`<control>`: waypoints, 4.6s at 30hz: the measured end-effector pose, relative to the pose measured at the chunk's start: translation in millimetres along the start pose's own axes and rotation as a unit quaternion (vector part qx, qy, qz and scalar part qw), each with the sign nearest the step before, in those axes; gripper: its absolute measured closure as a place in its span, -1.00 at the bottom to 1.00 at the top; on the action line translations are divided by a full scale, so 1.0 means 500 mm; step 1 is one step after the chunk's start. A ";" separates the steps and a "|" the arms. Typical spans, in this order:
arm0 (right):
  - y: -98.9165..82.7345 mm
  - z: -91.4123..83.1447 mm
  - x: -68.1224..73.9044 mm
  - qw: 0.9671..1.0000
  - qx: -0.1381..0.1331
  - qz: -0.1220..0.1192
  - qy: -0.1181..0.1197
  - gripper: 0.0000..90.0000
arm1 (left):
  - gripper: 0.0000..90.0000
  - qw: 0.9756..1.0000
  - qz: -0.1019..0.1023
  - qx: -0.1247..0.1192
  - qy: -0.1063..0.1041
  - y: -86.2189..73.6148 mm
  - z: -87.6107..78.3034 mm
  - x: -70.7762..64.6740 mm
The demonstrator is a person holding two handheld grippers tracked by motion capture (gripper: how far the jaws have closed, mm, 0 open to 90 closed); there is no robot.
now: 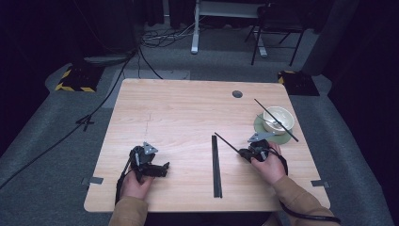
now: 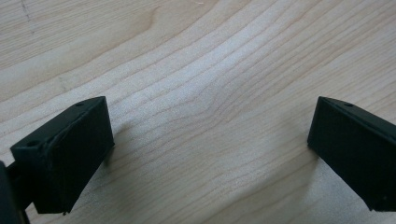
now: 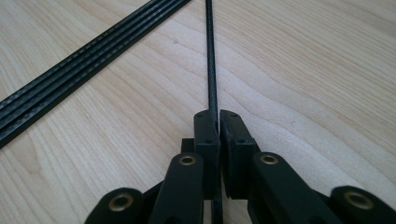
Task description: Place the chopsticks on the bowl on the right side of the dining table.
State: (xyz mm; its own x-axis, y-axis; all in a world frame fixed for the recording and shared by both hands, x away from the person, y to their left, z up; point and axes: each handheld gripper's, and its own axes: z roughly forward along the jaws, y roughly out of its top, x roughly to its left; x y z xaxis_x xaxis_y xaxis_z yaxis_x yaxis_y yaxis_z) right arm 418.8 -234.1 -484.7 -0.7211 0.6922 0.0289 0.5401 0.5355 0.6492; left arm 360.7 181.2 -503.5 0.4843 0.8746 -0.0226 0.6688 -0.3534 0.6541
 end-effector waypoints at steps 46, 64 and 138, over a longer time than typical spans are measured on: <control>0.093 -0.180 -0.075 0.997 -0.072 0.000 0.009 0.92 | -0.99 1.000 -0.004 -0.001 -0.001 -0.005 -0.004 0.000; 0.113 -0.235 -0.152 0.996 -0.076 0.028 -0.036 0.92 | -0.99 1.000 -0.001 -0.001 -0.002 -0.002 -0.001 0.001; 0.069 -0.121 -0.319 0.992 -0.013 0.090 -0.083 0.67 | -0.99 1.000 -0.004 -0.004 -0.001 -0.004 -0.002 -0.001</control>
State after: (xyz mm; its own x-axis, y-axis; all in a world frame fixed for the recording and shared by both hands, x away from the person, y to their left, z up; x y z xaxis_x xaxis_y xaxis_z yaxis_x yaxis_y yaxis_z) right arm 526.0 -355.4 -420.8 -0.5303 0.8475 0.0220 0.6414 0.3841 0.6642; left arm 358.5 181.8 -504.2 0.4802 0.8766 -0.0300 0.6678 -0.3432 0.6604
